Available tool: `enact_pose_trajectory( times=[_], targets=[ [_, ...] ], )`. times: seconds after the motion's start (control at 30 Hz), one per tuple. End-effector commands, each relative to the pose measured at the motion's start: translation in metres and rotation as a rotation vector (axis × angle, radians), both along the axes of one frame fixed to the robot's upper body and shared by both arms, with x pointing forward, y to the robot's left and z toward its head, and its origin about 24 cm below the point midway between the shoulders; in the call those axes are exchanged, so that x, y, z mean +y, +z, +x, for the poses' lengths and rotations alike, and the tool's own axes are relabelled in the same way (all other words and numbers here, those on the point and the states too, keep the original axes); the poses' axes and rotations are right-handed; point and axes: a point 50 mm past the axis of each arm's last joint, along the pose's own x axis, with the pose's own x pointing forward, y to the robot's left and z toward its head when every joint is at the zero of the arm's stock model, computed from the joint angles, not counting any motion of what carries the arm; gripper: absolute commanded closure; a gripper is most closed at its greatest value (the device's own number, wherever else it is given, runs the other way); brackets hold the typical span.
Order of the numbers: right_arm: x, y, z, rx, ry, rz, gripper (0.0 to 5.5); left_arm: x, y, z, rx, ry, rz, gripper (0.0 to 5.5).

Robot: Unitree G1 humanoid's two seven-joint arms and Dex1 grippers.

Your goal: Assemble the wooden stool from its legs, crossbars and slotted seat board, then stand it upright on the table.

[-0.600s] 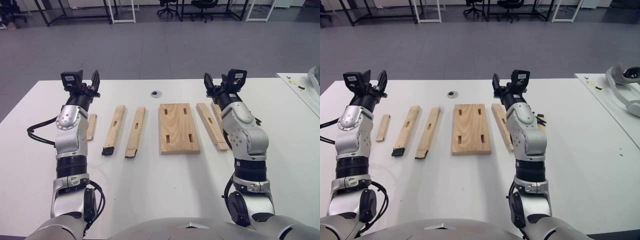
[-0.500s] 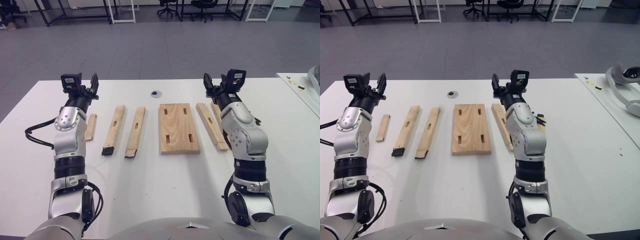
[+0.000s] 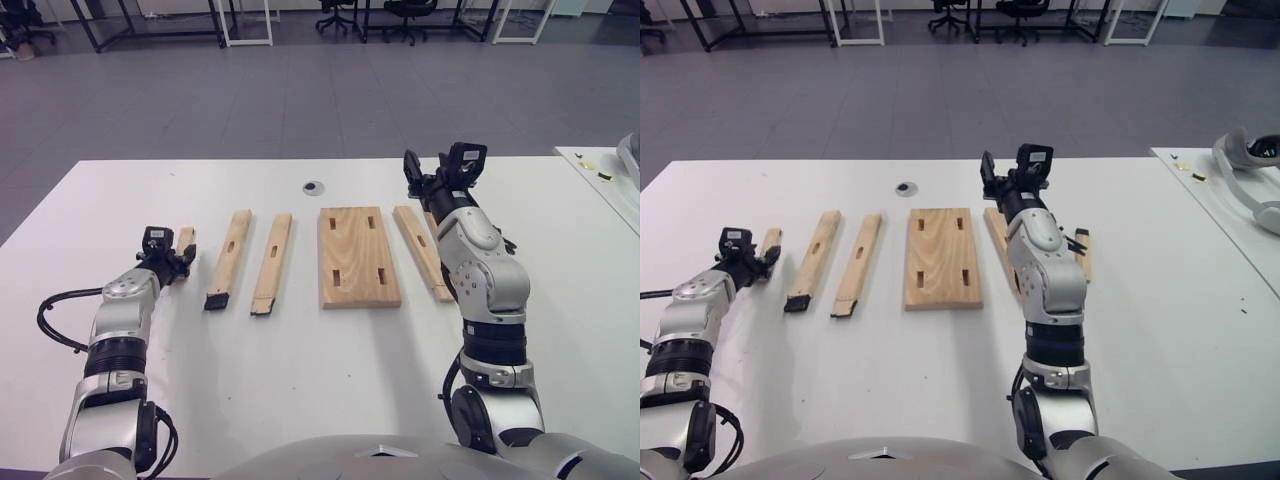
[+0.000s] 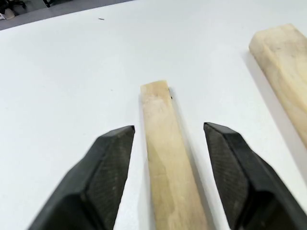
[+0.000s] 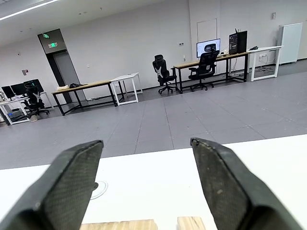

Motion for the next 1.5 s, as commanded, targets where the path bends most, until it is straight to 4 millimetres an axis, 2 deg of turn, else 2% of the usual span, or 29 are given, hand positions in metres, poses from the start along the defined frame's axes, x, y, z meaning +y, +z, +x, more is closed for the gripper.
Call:
enact_pose_trajectory(
  times=[0.03, 0.13, 0.2, 0.57, 0.73, 1.0, 1.17, 1.27, 1.4, 1.5],
  targets=[
    [-0.002, -0.001, -0.002, 0.003, -0.026, 0.004, 2.12, 0.006, -0.011, -0.006, 0.077, 0.010, 0.008, 2.86],
    [-0.002, -0.001, -0.003, 0.000, -0.034, 0.008, 2.12, 0.009, -0.018, -0.011, 0.116, 0.020, -0.005, 2.86],
    [-0.002, -0.001, -0.003, 0.000, -0.044, 0.012, 2.12, 0.010, -0.020, -0.012, 0.134, 0.009, -0.007, 3.05],
    [-0.005, -0.001, -0.003, 0.006, -0.062, 0.018, 2.12, 0.009, -0.020, -0.011, 0.127, 0.003, 0.024, 3.05],
    [-0.005, -0.001, -0.001, 0.016, -0.043, 0.009, 2.12, 0.006, -0.010, -0.008, 0.023, 0.021, -0.012, 3.05],
    [0.002, -0.004, -0.004, 0.027, -0.029, 0.018, 2.12, 0.008, -0.016, -0.015, 0.088, -0.019, 0.017, 3.05],
    [-0.002, -0.006, -0.007, 0.032, -0.059, 0.032, 2.12, 0.004, 0.011, 0.005, -0.052, -0.024, 0.018, 3.05],
    [-0.004, -0.005, -0.006, 0.033, -0.057, 0.024, 2.12, -0.006, 0.061, 0.021, -0.308, -0.026, -0.019, 3.05],
    [-0.003, -0.004, -0.005, 0.035, -0.044, 0.016, 2.12, -0.039, 0.115, 0.031, -0.526, -0.114, -0.023, 3.05],
    [-0.002, -0.003, -0.005, 0.036, -0.039, 0.014, 2.12, -0.064, 0.134, 0.030, -0.627, -0.156, -0.066, 3.05]
  ],
)
